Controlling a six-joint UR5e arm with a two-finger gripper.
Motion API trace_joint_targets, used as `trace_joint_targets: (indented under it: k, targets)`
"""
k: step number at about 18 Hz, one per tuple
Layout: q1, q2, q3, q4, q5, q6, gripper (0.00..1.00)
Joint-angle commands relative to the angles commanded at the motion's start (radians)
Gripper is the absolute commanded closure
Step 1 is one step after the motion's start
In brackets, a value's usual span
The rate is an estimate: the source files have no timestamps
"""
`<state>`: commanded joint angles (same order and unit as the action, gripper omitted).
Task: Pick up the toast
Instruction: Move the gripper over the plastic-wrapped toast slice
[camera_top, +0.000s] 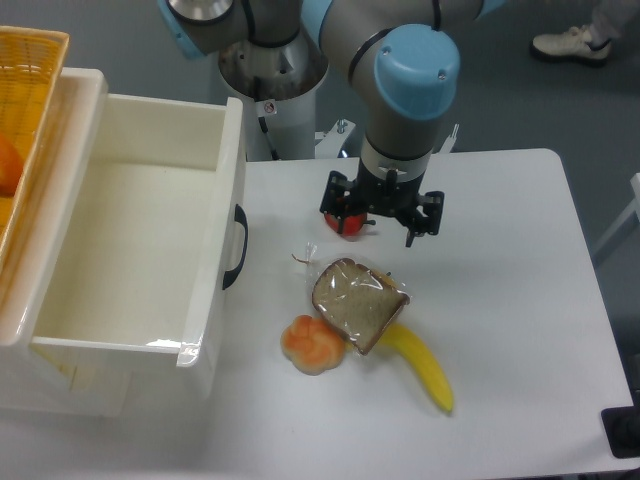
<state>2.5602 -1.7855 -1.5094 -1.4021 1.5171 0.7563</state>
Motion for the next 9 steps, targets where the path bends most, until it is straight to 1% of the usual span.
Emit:
trace_joint_targets:
  k: [5,8,9]
  targets:
    - [0.006,-0.003,0.000,0.000,-0.006,-0.006,0.00]
    - [0.021,-0.012,-0.015,-0.002,-0.017,-0.009,0.00]
    - [0.023,-0.015,-0.031,0.000,-0.018,-0.008,0.00]
